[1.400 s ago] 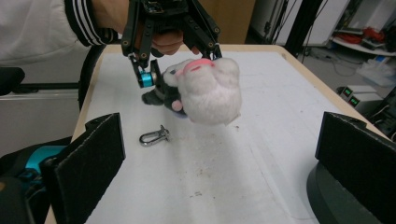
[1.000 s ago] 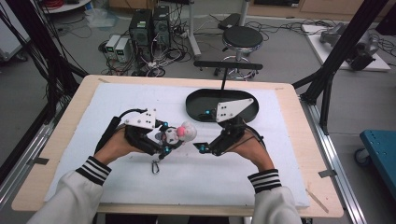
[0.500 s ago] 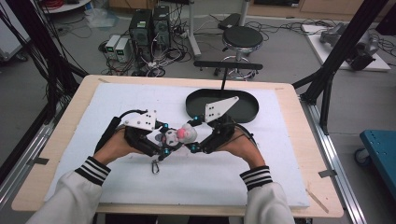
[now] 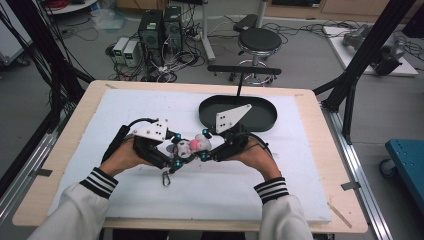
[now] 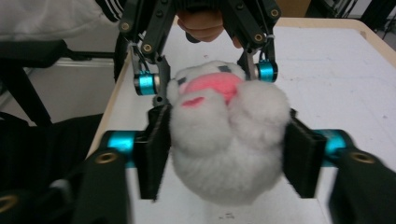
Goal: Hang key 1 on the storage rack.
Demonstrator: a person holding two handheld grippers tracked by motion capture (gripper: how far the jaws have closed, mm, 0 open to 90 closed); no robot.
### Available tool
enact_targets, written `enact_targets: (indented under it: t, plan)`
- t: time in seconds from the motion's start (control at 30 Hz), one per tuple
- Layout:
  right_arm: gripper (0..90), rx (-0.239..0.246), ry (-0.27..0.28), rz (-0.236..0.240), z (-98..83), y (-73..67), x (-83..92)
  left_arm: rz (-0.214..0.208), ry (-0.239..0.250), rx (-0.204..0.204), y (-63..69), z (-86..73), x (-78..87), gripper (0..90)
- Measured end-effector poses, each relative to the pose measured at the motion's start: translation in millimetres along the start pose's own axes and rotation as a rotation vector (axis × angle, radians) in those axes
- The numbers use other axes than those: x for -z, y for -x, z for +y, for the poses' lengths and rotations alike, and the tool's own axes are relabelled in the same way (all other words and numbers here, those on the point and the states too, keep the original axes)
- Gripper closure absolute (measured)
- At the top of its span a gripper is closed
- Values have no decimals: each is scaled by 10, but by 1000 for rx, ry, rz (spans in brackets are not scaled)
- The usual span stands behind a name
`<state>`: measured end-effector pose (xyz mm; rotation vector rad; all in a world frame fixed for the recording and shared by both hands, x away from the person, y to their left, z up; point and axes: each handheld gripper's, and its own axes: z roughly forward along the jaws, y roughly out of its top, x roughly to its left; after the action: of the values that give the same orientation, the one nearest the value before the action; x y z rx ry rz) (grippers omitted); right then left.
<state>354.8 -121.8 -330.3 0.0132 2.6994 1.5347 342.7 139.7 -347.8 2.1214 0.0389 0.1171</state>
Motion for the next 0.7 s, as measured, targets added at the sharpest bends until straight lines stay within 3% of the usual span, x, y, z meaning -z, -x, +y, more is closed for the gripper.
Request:
enact_targets:
  t: [0.13,0.5,0.53,0.6,0.67,0.7]
  plan:
    - [535,9,-3,-10,13,-8,7,-1,2,3,-15,-8,3,373]
    - [546,8,0,-25,25,-25,12,-6,20,10,-42,-29,3,314]
    - [547,3,-1,-25,27,-29,18,36,26,22,-34,-28,0,271]
    - [546,2,-7,-53,24,-28,42,151,46,73,-48,-26,19,17]
    - [546,3,-11,-68,22,-19,59,158,98,82,-65,-49,67,17]
    - [546,0,-11,-78,16,-17,75,168,96,78,-67,-55,88,17]
